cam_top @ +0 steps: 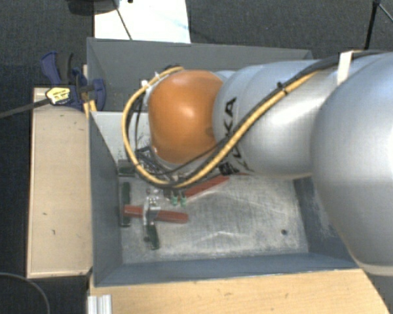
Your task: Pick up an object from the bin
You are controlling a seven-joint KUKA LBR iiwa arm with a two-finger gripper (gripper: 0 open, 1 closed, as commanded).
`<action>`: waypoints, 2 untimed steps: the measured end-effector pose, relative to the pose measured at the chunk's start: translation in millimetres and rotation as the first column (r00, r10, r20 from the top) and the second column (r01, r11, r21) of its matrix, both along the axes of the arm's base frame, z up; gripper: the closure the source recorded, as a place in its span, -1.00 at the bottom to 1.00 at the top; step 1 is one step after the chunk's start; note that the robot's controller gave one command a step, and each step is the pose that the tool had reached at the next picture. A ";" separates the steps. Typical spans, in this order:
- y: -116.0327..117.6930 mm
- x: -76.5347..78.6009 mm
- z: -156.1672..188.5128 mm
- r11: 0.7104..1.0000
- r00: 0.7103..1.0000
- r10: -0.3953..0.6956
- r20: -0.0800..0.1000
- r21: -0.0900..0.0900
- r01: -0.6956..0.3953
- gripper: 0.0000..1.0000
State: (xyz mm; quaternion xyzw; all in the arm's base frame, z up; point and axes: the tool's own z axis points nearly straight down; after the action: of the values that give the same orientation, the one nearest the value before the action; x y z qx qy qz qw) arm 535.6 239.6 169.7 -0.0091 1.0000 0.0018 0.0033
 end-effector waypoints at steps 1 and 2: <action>-23.1 -6.5 -52.3 0.999 0.999 0.052 -0.005 -0.002 -0.052 1.00; -23.1 -6.4 -52.3 0.999 0.999 0.051 -0.005 -0.002 -0.051 1.00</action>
Offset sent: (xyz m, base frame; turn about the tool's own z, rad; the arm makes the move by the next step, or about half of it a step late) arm 0.0000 0.0000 0.0000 0.0000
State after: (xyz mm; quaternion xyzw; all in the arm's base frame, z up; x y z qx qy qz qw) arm 529.1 216.5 117.5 -0.0345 0.9994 0.0006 0.0006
